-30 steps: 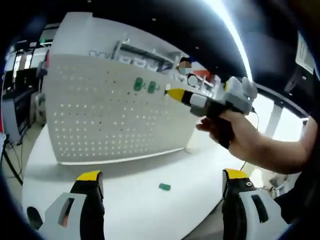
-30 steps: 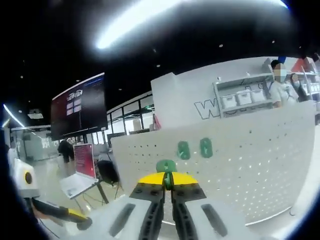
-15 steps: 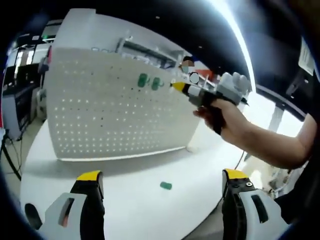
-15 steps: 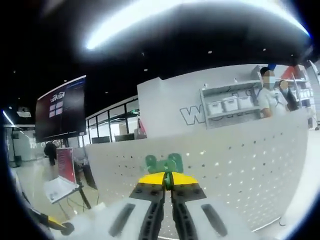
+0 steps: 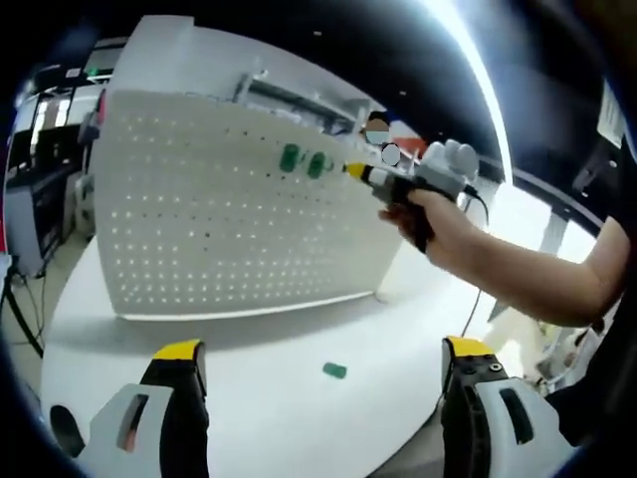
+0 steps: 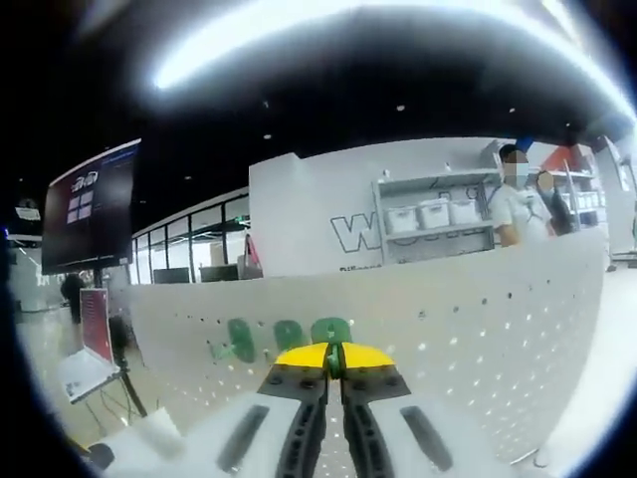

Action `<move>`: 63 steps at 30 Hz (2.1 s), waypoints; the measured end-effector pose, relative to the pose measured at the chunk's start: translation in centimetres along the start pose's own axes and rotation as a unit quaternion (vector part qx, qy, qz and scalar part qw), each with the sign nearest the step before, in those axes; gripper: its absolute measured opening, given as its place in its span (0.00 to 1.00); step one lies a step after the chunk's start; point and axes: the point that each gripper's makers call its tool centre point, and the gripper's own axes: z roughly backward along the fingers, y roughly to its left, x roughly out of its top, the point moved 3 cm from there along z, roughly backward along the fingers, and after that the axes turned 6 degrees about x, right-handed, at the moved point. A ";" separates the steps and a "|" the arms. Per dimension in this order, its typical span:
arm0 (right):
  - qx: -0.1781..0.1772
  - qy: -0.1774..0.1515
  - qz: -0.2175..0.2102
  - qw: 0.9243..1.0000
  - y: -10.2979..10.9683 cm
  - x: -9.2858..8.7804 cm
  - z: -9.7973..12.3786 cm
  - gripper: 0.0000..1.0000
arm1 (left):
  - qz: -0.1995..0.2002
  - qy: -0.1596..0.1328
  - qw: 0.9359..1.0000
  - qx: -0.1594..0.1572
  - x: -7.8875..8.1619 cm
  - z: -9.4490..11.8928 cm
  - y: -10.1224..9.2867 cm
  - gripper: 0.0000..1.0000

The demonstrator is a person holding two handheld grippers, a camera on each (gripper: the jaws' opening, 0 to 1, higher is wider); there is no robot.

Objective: Insert the hook assembly into the mounting plate slot until the hook locks in place.

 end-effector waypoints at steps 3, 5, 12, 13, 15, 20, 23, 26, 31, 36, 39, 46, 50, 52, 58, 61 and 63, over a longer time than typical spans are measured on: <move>-0.009 -0.002 0.004 1.000 -0.2 0.1 -0.4 0.01 | 0.002 0.002 1.000 0.000 -0.3 -0.1 0.0 0.99; -0.011 -0.002 0.007 1.000 -0.4 0.1 -0.7 0.01 | 0.004 0.003 1.000 0.000 -0.5 -0.1 -0.1 0.99; -0.024 -0.009 0.014 1.000 -0.5 -0.1 -0.8 0.00 | 0.012 0.004 1.000 0.005 -0.8 0.1 0.4 0.98; -0.025 -0.009 0.015 1.000 -0.6 -0.1 -1.0 0.00 | 0.013 0.003 1.000 0.006 -0.8 0.1 0.4 0.98; -0.027 -0.010 0.006 1.000 -0.6 -0.2 -1.1 0.01 | 0.014 0.004 1.000 0.008 -0.8 0.1 0.6 0.98; -0.040 -0.012 0.005 0.999 -0.7 -0.3 -1.1 0.01 | 0.017 0.005 1.000 0.009 -1.0 0.1 0.6 0.98; -0.045 -0.017 0.003 0.999 -0.6 -0.3 -1.3 0.01 | 0.019 0.003 1.000 0.010 -0.9 0.1 0.7 0.98; -0.047 -0.010 0.008 0.999 -0.7 -0.7 -1.5 0.00 | 0.021 0.002 1.000 0.012 -0.9 0.1 0.9 0.97; -0.049 -0.008 0.019 0.999 -0.7 -0.7 -1.6 0.01 | 0.022 0.004 1.000 0.009 -1.1 0.1 0.7 0.98; -0.049 -0.001 0.034 0.998 -0.6 -0.6 -1.4 0.01 | 0.025 0.001 1.000 0.003 -1.0 0.1 0.4 0.97; -0.043 0.002 0.014 0.999 -0.6 -0.9 -1.5 0.04 | 0.025 0.002 1.000 0.005 -1.1 0.3 0.4 0.97; -0.036 -0.016 0.027 0.999 -0.2 0.7 -0.6 0.12 | 0.019 0.001 1.000 0.007 -1.1 0.8 0.2 0.98; -0.035 -0.047 0.016 0.998 -0.3 2.8 0.8 0.15 | 0.015 0.002 1.000 0.002 -1.3 0.9 -0.5 0.98; -0.033 -0.052 0.014 0.998 -0.5 3.5 1.3 0.16 | 0.014 0.004 1.000 -0.001 -1.5 0.8 -0.8 0.98; -0.023 -0.067 -0.004 0.997 -1.1 5.5 3.1 0.19 | 0.005 0.009 1.000 -0.009 -1.8 0.9 -1.7 0.97; -0.009 -0.070 -0.009 0.997 -0.7 6.3 3.9 0.19 | 0.000 0.010 1.000 -0.012 -1.8 1.0 -2.0 0.97; 0.001 -0.068 -0.007 0.998 -0.4 6.5 4.5 0.20 | -0.003 0.010 1.000 -0.012 -1.7 1.1 -2.1 0.97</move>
